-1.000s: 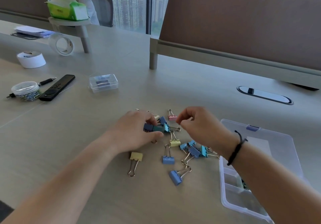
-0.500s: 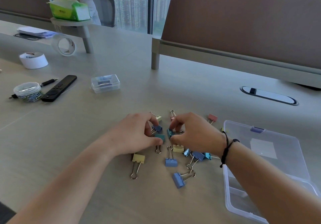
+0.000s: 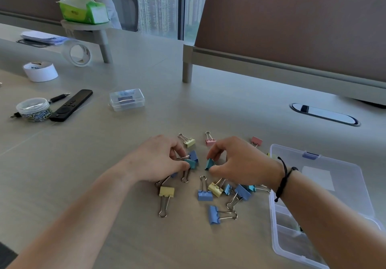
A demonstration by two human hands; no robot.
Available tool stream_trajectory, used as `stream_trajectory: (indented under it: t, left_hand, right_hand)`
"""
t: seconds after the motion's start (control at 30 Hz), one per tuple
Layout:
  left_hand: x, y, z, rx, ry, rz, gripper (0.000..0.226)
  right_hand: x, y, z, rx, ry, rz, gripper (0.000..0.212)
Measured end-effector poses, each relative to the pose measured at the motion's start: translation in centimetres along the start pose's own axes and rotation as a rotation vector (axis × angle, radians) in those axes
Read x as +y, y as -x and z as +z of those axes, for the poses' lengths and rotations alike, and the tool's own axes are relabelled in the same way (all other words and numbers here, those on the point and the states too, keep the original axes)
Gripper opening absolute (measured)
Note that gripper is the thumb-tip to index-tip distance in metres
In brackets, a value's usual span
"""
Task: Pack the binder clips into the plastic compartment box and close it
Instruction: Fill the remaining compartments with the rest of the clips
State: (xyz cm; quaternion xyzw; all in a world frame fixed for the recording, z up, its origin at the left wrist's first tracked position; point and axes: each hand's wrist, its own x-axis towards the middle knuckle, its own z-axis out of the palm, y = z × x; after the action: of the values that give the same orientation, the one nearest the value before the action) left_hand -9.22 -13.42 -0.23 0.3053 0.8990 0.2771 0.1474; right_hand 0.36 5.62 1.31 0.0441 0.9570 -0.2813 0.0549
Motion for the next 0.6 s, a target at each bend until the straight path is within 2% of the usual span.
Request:
stream_trajectory:
  t: [0.13,0.3,0.4,0.47,0.53,0.6]
  left_hand:
    - [0.0,0.0,0.0,-0.016,0.005,0.0,0.024]
    - [0.2,0.2,-0.1,-0.009,0.007,0.006,0.017]
    - [0.4,0.3,-0.2,-0.006,0.026,0.018,0.016]
    - [0.5,0.3,-0.2,-0.011,0.03,0.027,0.014]
    - [0.5,0.3,-0.2,-0.009,0.022,0.032,0.008]
    - [0.5,0.2,-0.2,0.007,0.018,0.036,0.004]
  right_hand:
    - [0.3,-0.2,-0.2,0.036,-0.066,0.001,0.018]
    - [-0.1,-0.1,-0.5,-0.031,-0.107,0.009,0.024]
    - [-0.4,0.0,-0.5,0.018,-0.188,0.024,0.018]
    - [-0.5,-0.1,-0.7,0.079,-0.438,0.14,0.021]
    - [-0.7,-0.3,-1.1,0.102,-0.94,0.281,0.025]
    - [-0.6,-0.4,-1.7,0.086,-1.38,0.352,0.021]
